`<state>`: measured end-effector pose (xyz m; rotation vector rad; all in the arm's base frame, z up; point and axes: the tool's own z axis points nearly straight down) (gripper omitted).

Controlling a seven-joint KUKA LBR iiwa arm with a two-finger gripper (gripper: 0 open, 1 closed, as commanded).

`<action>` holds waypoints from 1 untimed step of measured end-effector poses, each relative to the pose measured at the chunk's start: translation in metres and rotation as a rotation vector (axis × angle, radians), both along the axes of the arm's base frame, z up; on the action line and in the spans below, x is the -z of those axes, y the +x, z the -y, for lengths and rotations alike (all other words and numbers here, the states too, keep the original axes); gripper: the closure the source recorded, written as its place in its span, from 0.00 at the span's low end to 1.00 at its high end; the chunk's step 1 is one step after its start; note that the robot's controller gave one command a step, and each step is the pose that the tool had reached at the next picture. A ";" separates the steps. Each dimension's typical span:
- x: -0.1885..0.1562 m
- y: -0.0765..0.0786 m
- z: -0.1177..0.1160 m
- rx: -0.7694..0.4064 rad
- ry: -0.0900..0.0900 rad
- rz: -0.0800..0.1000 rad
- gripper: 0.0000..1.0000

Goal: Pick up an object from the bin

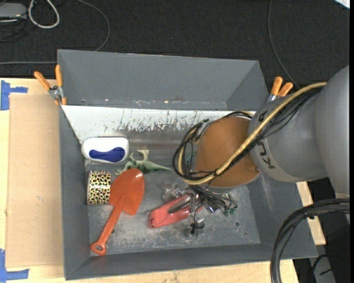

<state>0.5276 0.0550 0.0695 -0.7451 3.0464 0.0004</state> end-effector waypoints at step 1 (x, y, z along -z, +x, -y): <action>-0.005 0.009 0.008 0.253 -0.001 -0.013 1.00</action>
Offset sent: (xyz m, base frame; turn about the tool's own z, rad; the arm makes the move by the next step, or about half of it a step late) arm 0.0000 0.0000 0.0000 0.0000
